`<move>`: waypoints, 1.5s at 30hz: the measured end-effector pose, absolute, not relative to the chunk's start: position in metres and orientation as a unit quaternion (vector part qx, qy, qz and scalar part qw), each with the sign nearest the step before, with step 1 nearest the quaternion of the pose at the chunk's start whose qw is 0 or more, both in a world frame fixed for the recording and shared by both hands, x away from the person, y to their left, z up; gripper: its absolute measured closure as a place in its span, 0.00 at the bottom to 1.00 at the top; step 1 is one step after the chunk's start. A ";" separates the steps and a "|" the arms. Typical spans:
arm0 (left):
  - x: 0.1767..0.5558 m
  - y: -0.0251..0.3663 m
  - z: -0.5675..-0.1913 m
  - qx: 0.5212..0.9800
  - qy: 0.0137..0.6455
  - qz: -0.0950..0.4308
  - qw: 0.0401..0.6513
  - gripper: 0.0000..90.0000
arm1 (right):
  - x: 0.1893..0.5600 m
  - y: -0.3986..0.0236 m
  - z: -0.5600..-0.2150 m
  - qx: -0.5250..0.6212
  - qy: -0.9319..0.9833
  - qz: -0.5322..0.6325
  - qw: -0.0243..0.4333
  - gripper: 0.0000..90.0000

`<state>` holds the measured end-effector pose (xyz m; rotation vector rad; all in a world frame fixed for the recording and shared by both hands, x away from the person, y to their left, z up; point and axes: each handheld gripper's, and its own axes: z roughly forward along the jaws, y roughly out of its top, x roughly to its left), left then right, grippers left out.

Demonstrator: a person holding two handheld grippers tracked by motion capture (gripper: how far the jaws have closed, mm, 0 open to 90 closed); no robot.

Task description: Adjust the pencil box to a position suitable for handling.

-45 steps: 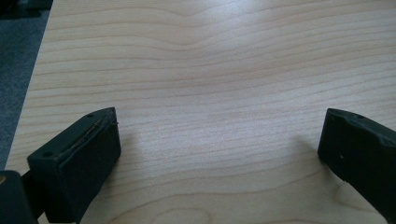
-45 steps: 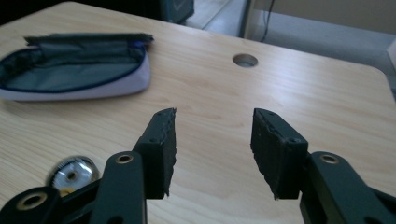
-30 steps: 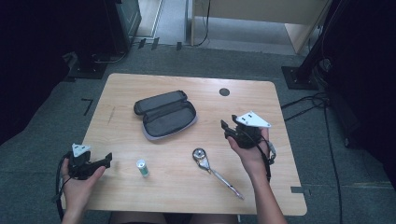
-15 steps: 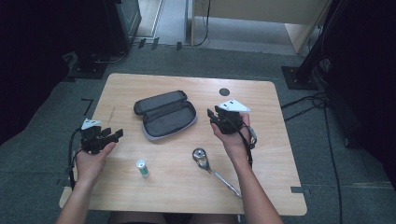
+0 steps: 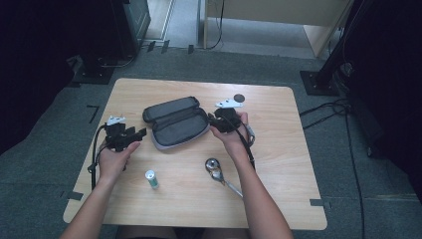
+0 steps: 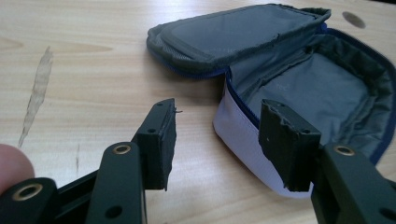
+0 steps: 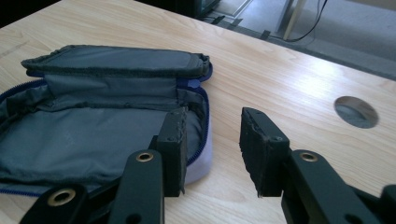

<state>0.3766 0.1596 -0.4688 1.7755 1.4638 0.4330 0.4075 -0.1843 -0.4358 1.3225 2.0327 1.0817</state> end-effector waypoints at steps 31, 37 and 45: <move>0.402 0.120 -0.479 0.739 0.575 0.136 0.322 0.97 | 0.439 -0.178 -0.478 0.527 0.751 0.357 0.175 1.00; 0.404 0.119 -0.476 0.754 0.553 0.134 0.327 1.00 | 0.421 -0.182 -0.477 0.511 0.759 0.359 0.184 1.00; 0.402 0.108 -0.471 0.767 0.518 0.121 0.359 1.00 | 0.392 -0.200 -0.468 0.499 0.755 0.371 0.209 1.00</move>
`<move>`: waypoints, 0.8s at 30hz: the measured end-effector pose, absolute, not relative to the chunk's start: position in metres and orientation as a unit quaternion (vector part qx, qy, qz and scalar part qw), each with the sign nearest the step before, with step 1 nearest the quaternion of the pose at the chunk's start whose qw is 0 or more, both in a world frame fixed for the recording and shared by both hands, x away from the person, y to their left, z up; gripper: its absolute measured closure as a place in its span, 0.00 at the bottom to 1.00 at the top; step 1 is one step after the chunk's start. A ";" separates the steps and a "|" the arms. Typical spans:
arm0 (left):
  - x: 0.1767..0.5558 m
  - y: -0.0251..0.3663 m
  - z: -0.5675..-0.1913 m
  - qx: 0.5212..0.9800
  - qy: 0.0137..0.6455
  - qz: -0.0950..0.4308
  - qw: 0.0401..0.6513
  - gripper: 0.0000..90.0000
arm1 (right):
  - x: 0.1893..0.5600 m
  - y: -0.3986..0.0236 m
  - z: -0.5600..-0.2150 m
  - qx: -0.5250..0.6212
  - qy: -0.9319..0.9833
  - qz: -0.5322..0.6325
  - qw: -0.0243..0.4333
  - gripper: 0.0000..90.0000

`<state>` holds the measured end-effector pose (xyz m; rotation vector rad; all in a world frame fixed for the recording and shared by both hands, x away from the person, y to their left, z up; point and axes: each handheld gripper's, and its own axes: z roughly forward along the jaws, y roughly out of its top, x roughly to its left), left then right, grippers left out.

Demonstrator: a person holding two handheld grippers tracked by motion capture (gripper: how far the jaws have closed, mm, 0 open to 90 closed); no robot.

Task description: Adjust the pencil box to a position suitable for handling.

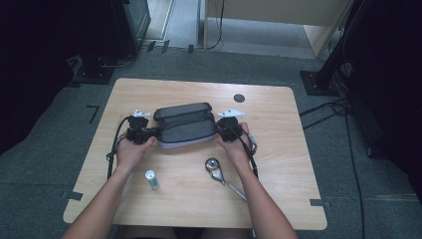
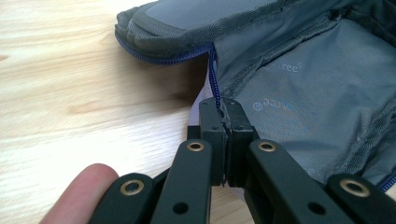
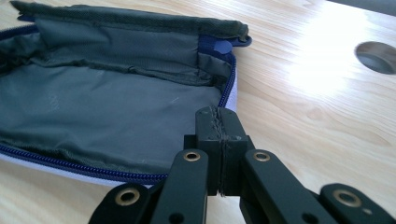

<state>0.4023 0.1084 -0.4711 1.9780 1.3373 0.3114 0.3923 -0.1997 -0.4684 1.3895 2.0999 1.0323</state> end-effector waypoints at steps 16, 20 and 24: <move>0.406 0.084 -0.486 0.796 0.471 0.067 0.374 1.00 | 0.359 -0.235 -0.482 0.525 0.735 0.369 0.220 1.00; 0.406 0.083 -0.486 0.791 0.470 0.070 0.386 0.91 | 0.359 -0.238 -0.487 0.531 0.730 0.368 0.222 1.00; 0.407 0.088 -0.483 0.781 0.478 0.069 0.397 0.72 | 0.359 -0.240 -0.487 0.533 0.725 0.379 0.216 0.87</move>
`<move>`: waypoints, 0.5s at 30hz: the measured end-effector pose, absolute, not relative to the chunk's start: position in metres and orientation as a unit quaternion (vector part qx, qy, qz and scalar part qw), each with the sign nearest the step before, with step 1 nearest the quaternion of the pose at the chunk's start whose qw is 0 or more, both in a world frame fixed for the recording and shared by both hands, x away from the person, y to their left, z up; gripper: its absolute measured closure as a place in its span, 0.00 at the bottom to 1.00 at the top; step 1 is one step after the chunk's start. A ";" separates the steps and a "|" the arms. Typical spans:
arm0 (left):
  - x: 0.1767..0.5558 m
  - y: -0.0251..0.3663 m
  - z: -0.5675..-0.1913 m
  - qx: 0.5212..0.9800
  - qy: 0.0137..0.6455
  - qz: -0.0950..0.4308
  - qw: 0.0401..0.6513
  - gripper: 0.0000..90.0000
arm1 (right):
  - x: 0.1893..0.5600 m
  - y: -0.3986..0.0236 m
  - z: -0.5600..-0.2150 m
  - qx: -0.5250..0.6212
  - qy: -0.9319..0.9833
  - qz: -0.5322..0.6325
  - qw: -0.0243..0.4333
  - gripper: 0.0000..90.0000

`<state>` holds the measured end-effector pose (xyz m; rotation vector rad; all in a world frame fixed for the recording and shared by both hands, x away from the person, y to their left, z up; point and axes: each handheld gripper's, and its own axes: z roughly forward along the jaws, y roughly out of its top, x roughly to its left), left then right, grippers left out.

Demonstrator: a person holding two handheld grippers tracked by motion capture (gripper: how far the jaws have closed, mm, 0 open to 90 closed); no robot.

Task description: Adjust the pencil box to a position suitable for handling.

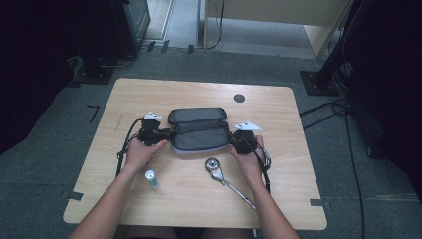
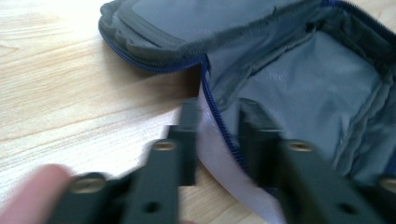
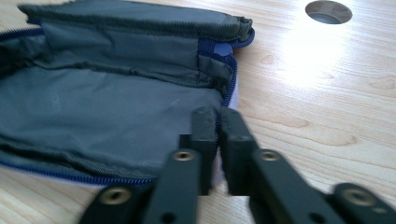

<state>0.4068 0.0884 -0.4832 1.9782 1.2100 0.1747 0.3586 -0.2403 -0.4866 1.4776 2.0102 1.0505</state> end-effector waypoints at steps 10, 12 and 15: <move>0.397 0.128 -0.462 0.720 0.514 0.121 0.451 0.42 | 0.349 -0.261 -0.474 0.542 0.712 0.406 0.186 0.47; 0.393 0.137 -0.458 0.716 0.521 0.126 0.447 0.37 | 0.346 -0.265 -0.473 0.542 0.712 0.408 0.183 0.41; 0.384 0.149 -0.456 0.714 0.535 0.138 0.429 0.27 | 0.340 -0.271 -0.471 0.538 0.716 0.406 0.181 0.33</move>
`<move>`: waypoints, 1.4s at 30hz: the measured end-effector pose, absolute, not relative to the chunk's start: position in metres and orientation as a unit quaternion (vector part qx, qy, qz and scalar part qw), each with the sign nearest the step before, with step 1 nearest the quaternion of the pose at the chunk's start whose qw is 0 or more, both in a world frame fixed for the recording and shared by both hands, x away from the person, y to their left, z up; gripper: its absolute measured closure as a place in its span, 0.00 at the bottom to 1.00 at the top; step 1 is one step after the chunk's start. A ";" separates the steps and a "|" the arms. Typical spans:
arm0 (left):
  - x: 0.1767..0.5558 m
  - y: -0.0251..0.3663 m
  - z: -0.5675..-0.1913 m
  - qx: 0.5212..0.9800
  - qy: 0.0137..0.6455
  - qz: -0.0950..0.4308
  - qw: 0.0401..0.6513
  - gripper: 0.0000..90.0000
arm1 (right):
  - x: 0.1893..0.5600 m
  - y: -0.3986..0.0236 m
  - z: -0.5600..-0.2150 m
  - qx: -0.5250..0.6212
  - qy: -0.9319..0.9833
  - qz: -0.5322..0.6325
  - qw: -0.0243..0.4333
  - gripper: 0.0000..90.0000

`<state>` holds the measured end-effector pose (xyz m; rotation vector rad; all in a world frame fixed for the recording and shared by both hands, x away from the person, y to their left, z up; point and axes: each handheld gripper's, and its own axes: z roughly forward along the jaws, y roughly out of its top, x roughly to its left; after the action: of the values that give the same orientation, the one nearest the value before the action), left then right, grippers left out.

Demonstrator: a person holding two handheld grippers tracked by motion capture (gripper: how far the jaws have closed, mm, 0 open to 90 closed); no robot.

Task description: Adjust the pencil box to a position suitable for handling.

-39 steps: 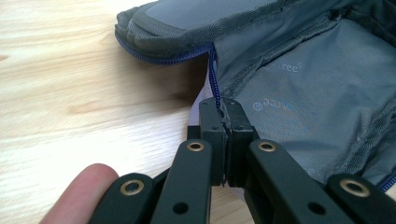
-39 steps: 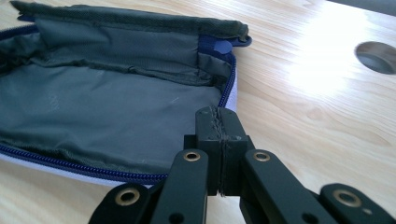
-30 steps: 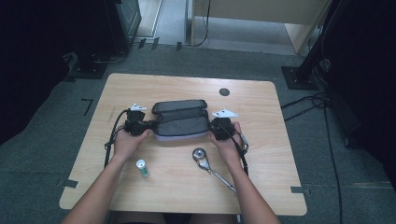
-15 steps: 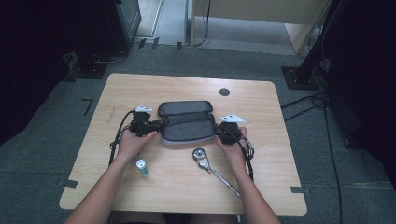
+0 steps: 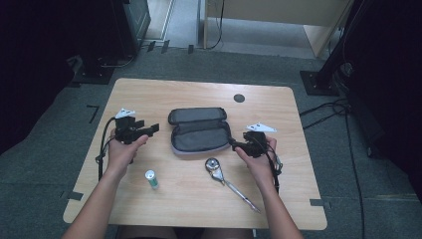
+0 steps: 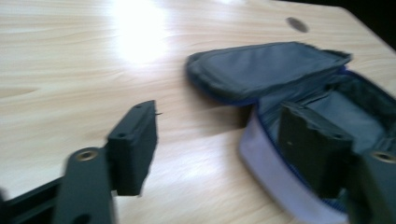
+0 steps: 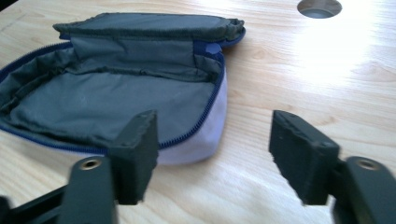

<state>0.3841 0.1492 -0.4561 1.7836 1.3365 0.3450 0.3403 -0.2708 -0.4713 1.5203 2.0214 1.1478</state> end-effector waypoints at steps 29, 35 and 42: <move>0.296 0.227 -0.505 0.717 0.585 0.170 0.339 0.01 | 0.277 -0.310 -0.486 0.546 0.720 0.390 0.177 0.00; 0.276 0.228 -0.513 0.719 0.590 0.187 0.317 0.01 | 0.262 -0.313 -0.493 0.544 0.721 0.392 0.171 0.00; 0.256 0.220 -0.519 0.730 0.573 0.232 0.289 0.01 | 0.250 -0.311 -0.500 0.533 0.732 0.391 0.164 0.00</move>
<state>0.2559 0.2198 -0.5188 1.9493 1.5301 0.6194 0.2497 -0.3105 -0.5002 1.5196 2.0871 1.1162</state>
